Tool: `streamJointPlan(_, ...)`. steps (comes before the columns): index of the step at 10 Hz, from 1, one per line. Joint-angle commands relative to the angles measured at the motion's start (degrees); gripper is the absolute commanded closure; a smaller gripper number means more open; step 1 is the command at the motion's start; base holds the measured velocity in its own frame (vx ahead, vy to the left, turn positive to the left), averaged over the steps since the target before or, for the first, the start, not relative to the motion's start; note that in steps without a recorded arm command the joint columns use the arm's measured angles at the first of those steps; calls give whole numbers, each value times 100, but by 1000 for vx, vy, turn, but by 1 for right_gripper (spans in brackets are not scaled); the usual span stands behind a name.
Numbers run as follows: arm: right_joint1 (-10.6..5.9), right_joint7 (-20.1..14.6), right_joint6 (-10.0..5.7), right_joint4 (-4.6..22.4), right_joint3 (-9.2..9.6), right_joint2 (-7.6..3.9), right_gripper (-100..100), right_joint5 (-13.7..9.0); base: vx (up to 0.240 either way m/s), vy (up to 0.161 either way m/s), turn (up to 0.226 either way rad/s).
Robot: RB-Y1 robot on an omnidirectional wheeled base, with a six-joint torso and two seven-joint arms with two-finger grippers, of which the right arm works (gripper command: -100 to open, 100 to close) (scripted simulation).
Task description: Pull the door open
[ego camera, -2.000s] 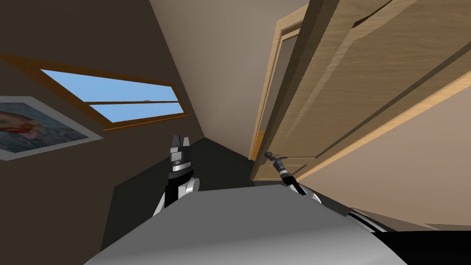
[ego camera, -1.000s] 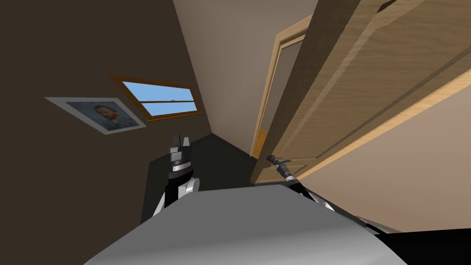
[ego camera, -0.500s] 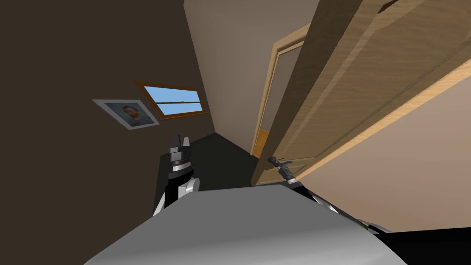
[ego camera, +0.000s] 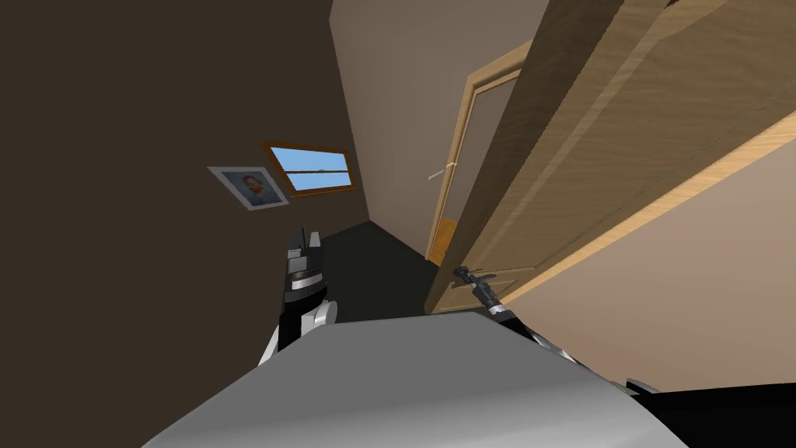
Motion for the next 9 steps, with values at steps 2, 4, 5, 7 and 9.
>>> streamJointPlan(2,69,-47,-171,58,54,-82,100,-19,-205,-88,175)
streamJointPlan(4,96,-84,-273,105,97,-119,100,-26,-191,-75,137)
streamJointPlan(5,108,-100,-321,127,116,-136,100,-29,-205,-48,121)
streamJointPlan(7,122,-112,-383,164,191,-110,100,-45,-103,-35,89)
streamJointPlan(9,166,-124,-514,218,265,-149,100,-98,-202,-95,207)
